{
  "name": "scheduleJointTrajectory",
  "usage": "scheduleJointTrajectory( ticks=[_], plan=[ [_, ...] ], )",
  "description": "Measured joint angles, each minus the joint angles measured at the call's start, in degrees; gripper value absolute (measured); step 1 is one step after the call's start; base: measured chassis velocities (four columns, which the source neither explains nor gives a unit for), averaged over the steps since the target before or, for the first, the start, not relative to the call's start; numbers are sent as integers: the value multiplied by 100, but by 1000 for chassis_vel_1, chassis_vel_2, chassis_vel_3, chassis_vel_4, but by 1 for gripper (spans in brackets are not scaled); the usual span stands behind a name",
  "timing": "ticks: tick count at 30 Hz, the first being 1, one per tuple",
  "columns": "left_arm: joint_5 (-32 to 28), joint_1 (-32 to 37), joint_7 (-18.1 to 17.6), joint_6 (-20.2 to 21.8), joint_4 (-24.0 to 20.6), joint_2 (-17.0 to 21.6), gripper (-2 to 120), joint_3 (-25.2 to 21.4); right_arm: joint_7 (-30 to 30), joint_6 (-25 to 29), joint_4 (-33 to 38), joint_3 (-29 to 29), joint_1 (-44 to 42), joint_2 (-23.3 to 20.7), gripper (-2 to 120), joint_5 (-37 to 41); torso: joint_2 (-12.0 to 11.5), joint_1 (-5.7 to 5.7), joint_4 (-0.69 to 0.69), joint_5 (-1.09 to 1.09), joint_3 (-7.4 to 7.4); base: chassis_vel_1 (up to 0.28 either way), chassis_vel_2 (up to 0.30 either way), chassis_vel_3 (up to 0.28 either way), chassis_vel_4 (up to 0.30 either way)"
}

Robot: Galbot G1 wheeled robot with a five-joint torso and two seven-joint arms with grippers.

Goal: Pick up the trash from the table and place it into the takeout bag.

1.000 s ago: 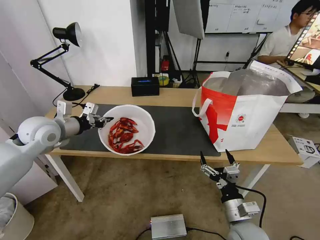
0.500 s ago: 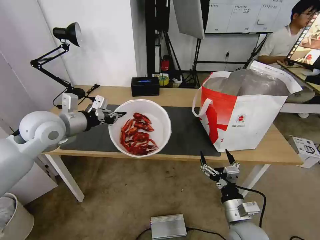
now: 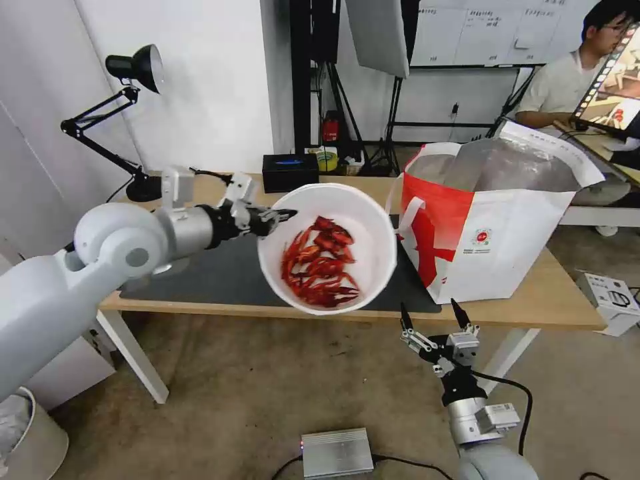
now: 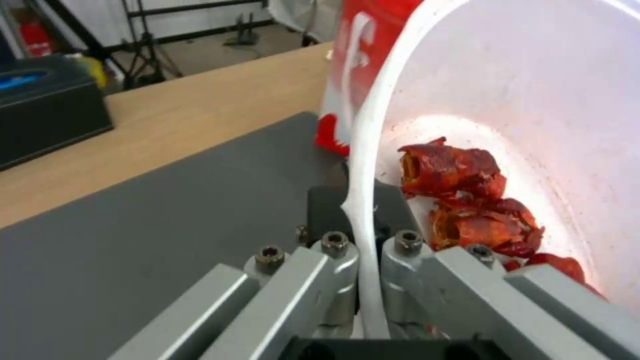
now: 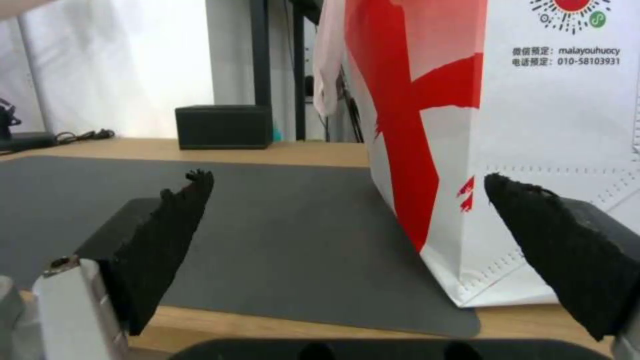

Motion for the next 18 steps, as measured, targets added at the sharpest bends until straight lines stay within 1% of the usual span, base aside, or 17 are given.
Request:
scheduleJointTrajectory(
  ticks=[1,4,9,12,13,16,17,18],
  plan=[
    [0,0,0,0,0,0,0,0,0,0,0,0,0,0,100,0,0,0,0,0,0,0,0,0,0],
    [-151,-219,-68,2,-12,-182,0,169,0,0,0,0,0,0,100,0,0,0,0,0,0,0,0,0,0],
    [-286,-463,-101,9,7,-228,0,376,0,0,0,0,0,0,100,0,0,0,0,0,0,0,0,0,0],
    [-417,-868,-110,10,99,-303,0,693,0,0,0,0,0,0,100,0,0,0,2,-2,0,0,0,0,0],
    [-417,-868,-110,10,99,-303,0,693,0,0,0,0,0,0,100,0,0,0,2,-2,0,0,0,0,0],
    [-614,-1621,-133,10,311,-518,0,1218,0,0,0,1,0,0,100,0,0,0,1,1,0,0,0,0,0],
    [-614,-1621,-133,10,311,-518,0,1218,0,0,0,1,0,0,100,0,0,0,1,1,0,0,0,0,0],
    [-675,-1832,-133,14,380,-596,0,1388,0,0,0,0,-1,0,100,0,0,0,0,0,0,0,0,0,0]
  ],
)
